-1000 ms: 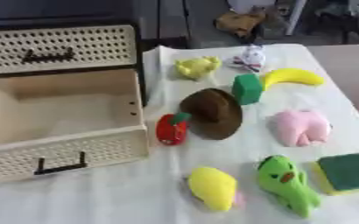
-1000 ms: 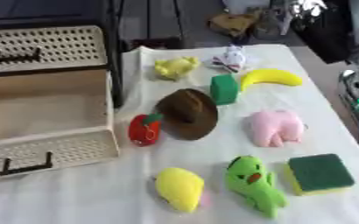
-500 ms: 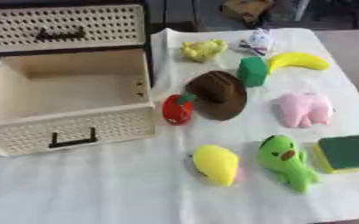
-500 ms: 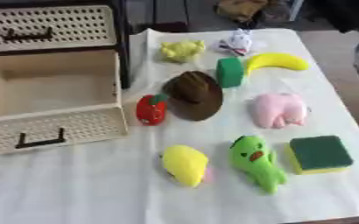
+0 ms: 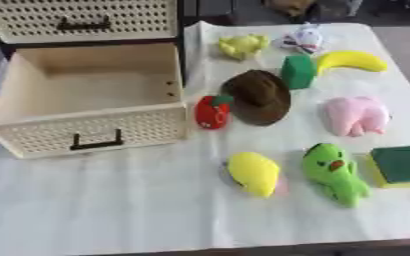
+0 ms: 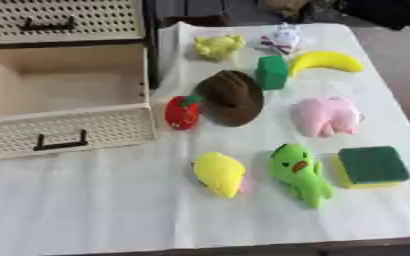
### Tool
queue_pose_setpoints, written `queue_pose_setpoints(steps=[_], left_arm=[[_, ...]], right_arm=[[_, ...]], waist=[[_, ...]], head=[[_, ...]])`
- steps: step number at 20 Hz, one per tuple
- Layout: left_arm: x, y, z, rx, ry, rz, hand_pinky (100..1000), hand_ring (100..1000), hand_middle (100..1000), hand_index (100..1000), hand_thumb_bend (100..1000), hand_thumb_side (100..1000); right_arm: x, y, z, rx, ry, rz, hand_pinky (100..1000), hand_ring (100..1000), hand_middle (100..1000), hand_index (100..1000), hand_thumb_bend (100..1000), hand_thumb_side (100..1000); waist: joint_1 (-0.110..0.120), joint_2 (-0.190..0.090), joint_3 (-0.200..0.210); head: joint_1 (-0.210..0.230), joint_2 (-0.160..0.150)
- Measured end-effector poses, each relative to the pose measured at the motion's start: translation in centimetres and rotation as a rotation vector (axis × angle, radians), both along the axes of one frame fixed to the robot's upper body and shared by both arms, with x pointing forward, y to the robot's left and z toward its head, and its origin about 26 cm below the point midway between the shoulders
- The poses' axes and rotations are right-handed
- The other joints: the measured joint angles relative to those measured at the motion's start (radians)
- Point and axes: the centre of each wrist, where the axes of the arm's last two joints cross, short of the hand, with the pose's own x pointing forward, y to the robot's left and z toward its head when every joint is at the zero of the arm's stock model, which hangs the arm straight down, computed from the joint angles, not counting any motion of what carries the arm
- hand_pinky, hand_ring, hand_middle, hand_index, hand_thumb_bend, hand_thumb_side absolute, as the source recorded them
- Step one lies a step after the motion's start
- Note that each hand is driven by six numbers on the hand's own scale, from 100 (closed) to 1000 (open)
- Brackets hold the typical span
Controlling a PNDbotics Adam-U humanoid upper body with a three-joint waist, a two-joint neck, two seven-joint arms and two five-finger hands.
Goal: Pick up objects from table and place into drawer.
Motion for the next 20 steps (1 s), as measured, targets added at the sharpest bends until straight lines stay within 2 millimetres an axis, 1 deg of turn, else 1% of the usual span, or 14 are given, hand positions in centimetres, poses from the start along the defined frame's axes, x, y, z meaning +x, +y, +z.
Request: queue_pose_setpoints(steps=[5, 8, 13, 15, 16, 17, 18, 20], left_arm=[[0.1, -0.4, -0.7, -0.046, 0.017, -0.013, 551, 620, 601, 894, 117, 1000], [0.1, -0.6, -0.7, -0.051, 0.024, -0.021, 548, 617, 599, 890, 101, 1000], [0.2, -1.0, -0.6, -0.042, 0.035, -0.037, 547, 612, 596, 883, 100, 1000], [0.2, -1.1, -0.6, -0.039, 0.039, -0.040, 546, 609, 593, 874, 100, 1000], [0.2, -1.1, -0.6, -0.038, 0.041, -0.042, 546, 608, 592, 870, 100, 1000], [0.2, -1.1, -0.6, -0.038, 0.042, -0.042, 546, 608, 592, 869, 100, 1000], [0.2, -1.1, -0.6, -0.037, 0.043, -0.042, 545, 607, 591, 867, 100, 1000], [0.2, -1.2, -0.6, -0.037, 0.042, -0.043, 544, 605, 588, 861, 100, 1000]], right_arm=[[0.0, 0.6, 0.1, -0.068, 0.162, -0.045, 801, 912, 856, 961, 314, 1000], [0.1, 1.1, 0.1, -0.093, 0.255, -0.059, 816, 925, 866, 969, 370, 1000], [0.7, 1.6, -0.4, -0.089, 0.398, -0.080, 826, 932, 868, 960, 420, 1000], [0.9, 1.7, -0.8, -0.084, 0.439, -0.091, 826, 931, 864, 957, 467, 1000], [0.9, 1.7, -0.9, -0.083, 0.454, -0.096, 828, 933, 865, 957, 506, 999], [0.9, 1.8, -1.0, -0.082, 0.469, -0.100, 830, 934, 864, 958, 528, 989], [0.9, 1.8, -1.2, -0.082, 0.486, -0.104, 832, 935, 864, 962, 572, 968], [0.8, 1.8, -1.8, -0.081, 0.526, -0.107, 833, 935, 863, 967, 606, 964]], waist=[[-0.006, -0.001, 0.002], [-0.009, -0.001, 0.000], [-0.011, 0.000, -0.004], [-0.011, 0.000, -0.005], [-0.011, 0.001, -0.006], [-0.011, 0.003, -0.007], [-0.011, 0.004, -0.008], [-0.010, 0.006, -0.012]], head=[[-0.008, -0.011], [-0.016, -0.020], [-0.029, -0.028], [-0.032, -0.033], [-0.034, -0.037], [-0.036, -0.038], [-0.038, -0.043], [-0.039, -0.051]])
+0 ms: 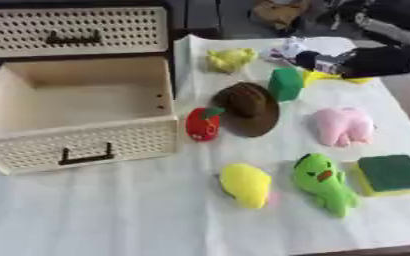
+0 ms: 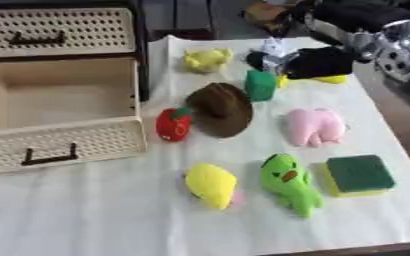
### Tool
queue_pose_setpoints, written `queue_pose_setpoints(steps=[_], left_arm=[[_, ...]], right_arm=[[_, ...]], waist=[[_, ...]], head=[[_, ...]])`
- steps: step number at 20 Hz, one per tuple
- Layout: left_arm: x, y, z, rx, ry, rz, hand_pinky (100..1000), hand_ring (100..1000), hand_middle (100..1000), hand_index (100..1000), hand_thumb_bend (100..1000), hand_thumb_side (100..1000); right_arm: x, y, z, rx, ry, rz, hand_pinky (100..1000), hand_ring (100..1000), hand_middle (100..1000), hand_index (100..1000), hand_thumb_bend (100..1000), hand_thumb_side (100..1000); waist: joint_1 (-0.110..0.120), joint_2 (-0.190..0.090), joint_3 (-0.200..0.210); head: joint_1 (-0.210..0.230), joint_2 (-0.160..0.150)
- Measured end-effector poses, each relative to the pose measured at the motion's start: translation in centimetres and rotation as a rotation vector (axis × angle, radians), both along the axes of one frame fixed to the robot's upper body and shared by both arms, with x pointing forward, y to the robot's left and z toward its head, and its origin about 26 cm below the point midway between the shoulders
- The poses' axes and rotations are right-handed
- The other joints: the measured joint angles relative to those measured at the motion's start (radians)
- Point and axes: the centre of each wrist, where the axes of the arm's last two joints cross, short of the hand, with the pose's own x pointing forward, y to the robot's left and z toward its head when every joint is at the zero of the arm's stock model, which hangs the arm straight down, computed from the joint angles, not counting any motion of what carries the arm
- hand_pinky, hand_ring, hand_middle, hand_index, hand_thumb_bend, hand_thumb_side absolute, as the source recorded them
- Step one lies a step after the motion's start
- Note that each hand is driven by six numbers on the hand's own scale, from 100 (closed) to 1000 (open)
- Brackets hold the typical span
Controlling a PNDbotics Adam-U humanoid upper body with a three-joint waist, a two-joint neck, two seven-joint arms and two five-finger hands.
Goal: Pick up objects from table and place into drawer.
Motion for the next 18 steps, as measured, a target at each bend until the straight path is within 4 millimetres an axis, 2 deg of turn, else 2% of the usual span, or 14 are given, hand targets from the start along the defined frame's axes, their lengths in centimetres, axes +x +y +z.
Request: queue_pose_setpoints(steps=[4, 8, 11, 14, 15, 18], left_arm=[[0.0, -0.1, 0.0, 0.002, -0.001, -0.005, 543, 603, 586, 852, 100, 1000], [0.0, -0.2, 0.1, 0.003, 0.000, -0.006, 542, 601, 583, 845, 100, 1000], [0.0, -0.2, 0.1, 0.002, 0.000, -0.006, 541, 598, 579, 837, 100, 1000], [0.0, -0.2, 0.1, 0.002, 0.000, -0.007, 540, 596, 576, 834, 100, 1000], [0.0, -0.2, 0.1, 0.001, 0.000, -0.007, 540, 595, 575, 833, 100, 1000], [0.0, -0.3, 0.0, -0.004, 0.001, -0.009, 539, 593, 573, 833, 100, 1000]], right_arm=[[-0.3, -0.2, -0.8, -0.006, 0.060, -0.013, 833, 936, 863, 963, 602, 988], [-0.4, -0.6, -2.0, -0.008, 0.110, -0.028, 836, 942, 869, 955, 643, 1000], [-0.5, -1.1, -2.8, -0.009, 0.135, -0.033, 831, 939, 864, 943, 627, 995], [-0.7, -1.5, -3.7, -0.009, 0.166, -0.037, 825, 930, 840, 932, 586, 955], [-0.7, -1.6, -4.1, -0.007, 0.180, -0.040, 824, 929, 835, 933, 555, 915], [-0.9, -1.9, -5.2, 0.003, 0.234, -0.046, 823, 929, 820, 931, 547, 843]], waist=[[0.000, 0.003, -0.005], [0.000, 0.007, -0.007], [0.000, 0.012, -0.011], [0.001, 0.013, -0.013], [0.001, 0.015, -0.014], [0.002, 0.019, -0.015]], head=[[0.000, -0.013], [0.000, -0.024], [0.002, -0.030], [0.005, -0.031], [0.006, -0.032], [0.009, -0.038]])
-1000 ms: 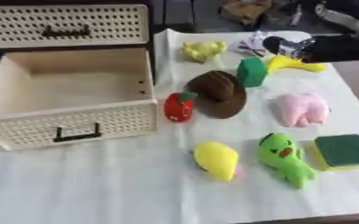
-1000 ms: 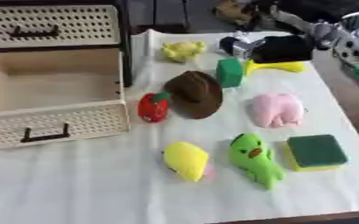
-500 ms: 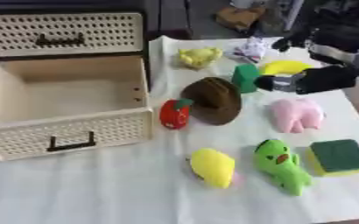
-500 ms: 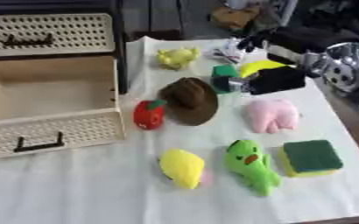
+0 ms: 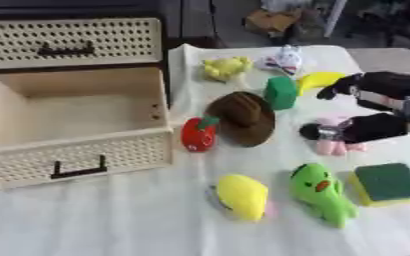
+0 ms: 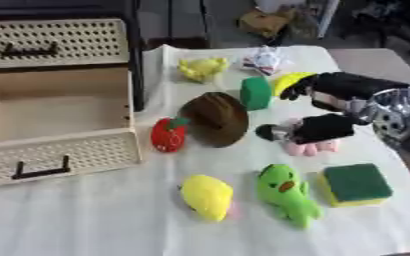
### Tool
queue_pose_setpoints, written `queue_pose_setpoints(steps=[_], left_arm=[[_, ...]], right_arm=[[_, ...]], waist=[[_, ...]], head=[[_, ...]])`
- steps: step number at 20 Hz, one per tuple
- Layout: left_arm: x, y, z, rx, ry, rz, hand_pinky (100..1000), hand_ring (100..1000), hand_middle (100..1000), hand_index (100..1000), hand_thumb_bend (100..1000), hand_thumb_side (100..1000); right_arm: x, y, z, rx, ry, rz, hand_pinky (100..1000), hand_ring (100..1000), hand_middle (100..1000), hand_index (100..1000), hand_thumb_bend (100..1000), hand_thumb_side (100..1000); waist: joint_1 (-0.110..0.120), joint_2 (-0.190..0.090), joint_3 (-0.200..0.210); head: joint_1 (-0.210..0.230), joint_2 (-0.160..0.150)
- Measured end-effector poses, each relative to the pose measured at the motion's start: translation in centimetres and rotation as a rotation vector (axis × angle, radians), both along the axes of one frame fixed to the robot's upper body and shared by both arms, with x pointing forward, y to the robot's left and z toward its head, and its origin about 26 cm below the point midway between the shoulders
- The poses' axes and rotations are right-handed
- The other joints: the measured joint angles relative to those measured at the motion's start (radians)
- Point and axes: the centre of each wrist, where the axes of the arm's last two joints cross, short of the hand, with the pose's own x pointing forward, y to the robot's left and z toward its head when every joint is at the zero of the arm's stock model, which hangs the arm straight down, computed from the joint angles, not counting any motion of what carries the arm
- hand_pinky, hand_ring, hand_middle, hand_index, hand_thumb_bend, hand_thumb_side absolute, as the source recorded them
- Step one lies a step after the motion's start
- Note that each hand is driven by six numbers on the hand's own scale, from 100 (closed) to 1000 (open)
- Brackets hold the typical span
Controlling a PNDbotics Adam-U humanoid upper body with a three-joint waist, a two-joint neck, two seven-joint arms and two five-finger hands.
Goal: Pick up objects from table and place into drawer.
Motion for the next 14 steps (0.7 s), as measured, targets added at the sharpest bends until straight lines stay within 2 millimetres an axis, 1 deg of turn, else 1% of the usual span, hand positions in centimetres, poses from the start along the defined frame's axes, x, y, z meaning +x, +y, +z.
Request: queue_pose_setpoints(steps=[3, 14], left_arm=[[0.0, 0.0, 0.0, -0.003, 0.001, 0.000, 538, 591, 570, 831, 100, 1000], [0.0, 0.0, 0.0, -0.005, 0.002, 0.003, 537, 585, 559, 818, 100, 1000]], right_arm=[[-0.2, -0.2, -0.9, 0.018, 0.057, -0.003, 822, 929, 802, 934, 543, 827], [-0.8, -0.7, -3.5, 0.045, 0.174, -0.001, 817, 927, 793, 944, 539, 808]], waist=[[0.001, 0.002, -0.002], [0.003, 0.007, -0.014]], head=[[0.001, -0.001], [0.009, -0.005]])
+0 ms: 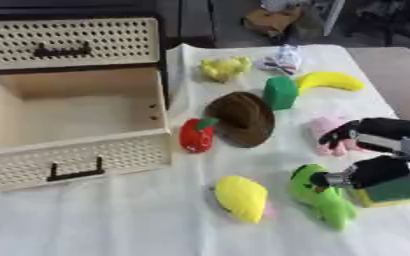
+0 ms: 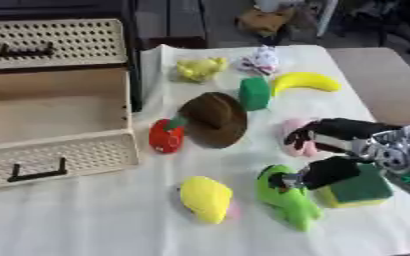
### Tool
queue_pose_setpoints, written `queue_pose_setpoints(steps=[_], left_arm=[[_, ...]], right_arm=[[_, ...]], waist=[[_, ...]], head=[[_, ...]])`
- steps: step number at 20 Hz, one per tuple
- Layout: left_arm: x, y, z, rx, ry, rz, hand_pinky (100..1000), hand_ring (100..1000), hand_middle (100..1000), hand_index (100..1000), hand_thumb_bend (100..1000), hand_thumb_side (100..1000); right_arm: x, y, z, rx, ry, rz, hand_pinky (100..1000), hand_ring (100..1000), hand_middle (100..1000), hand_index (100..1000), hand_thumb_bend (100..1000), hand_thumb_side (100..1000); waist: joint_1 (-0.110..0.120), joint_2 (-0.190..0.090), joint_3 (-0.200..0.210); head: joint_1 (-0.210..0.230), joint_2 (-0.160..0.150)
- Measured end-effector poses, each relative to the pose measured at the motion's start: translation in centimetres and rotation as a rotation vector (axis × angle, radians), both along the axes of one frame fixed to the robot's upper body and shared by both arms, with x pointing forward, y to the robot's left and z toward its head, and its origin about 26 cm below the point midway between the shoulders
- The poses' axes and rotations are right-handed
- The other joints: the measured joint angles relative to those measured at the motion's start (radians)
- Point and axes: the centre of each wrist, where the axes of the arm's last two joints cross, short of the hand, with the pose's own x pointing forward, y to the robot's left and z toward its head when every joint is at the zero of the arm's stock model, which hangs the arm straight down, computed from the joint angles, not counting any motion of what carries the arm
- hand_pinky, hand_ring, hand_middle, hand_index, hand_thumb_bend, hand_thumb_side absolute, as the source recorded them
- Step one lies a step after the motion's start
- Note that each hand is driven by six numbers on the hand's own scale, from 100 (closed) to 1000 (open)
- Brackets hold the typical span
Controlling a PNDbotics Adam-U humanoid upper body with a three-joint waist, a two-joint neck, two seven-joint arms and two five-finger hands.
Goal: Pick up objects from table and place into drawer.
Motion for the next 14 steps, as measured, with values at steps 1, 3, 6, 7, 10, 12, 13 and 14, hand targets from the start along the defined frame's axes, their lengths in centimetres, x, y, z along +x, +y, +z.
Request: queue_pose_setpoints(steps=[1, 3, 6, 7, 10, 12, 13, 14], left_arm=[[0.0, 0.0, 0.0, 0.000, 0.000, 0.000, 536, 584, 557, 815, 100, 1000], [0.0, 0.0, 0.0, 0.000, 0.000, 0.000, 536, 583, 554, 810, 100, 1000], [0.0, 0.0, 0.0, -0.002, 0.001, -0.001, 535, 581, 551, 806, 100, 1000], [0.0, 0.0, 0.0, -0.002, 0.001, -0.002, 534, 580, 548, 803, 100, 1000], [0.0, 0.0, 0.0, -0.005, 0.001, -0.004, 533, 578, 545, 800, 100, 1000], [0.0, -0.1, -0.1, -0.010, 0.002, -0.007, 532, 577, 543, 799, 100, 1000], [0.0, -0.1, -0.1, -0.010, 0.002, -0.007, 531, 577, 543, 798, 100, 1000], [0.0, -0.1, -0.1, -0.010, 0.002, -0.008, 531, 577, 542, 797, 100, 1000]], right_arm=[[0.0, 0.0, -0.2, 0.002, 0.006, -0.003, 816, 926, 791, 945, 537, 812], [-0.1, 0.0, -0.5, 0.004, 0.014, -0.008, 811, 923, 789, 946, 537, 806], [-0.1, 0.0, -0.7, -0.004, 0.022, -0.009, 804, 920, 792, 949, 542, 799], [-0.1, 0.1, -0.8, -0.008, 0.027, -0.008, 797, 913, 791, 949, 537, 798], [-0.2, 0.3, -1.2, -0.016, 0.049, -0.002, 790, 907, 790, 948, 534, 796], [-0.2, 0.5, -1.4, -0.022, 0.064, 0.003, 777, 886, 785, 946, 534, 791], [-0.2, 0.5, -1.5, -0.026, 0.072, 0.004, 768, 873, 780, 943, 532, 786], [-0.2, 0.6, -1.7, -0.028, 0.078, 0.006, 763, 868, 778, 941, 530, 783]], waist=[[0.000, 0.001, 0.000], [0.001, 0.002, 0.000], [0.001, 0.002, 0.002], [0.001, 0.002, 0.002], [0.002, 0.005, 0.007], [0.003, 0.006, 0.008], [0.003, 0.007, 0.009], [0.003, 0.008, 0.011]], head=[[0.000, -0.001], [0.000, -0.004], [0.000, -0.005], [0.000, -0.005], [-0.001, -0.005], [-0.002, -0.005], [-0.002, -0.005], [-0.002, -0.005]])
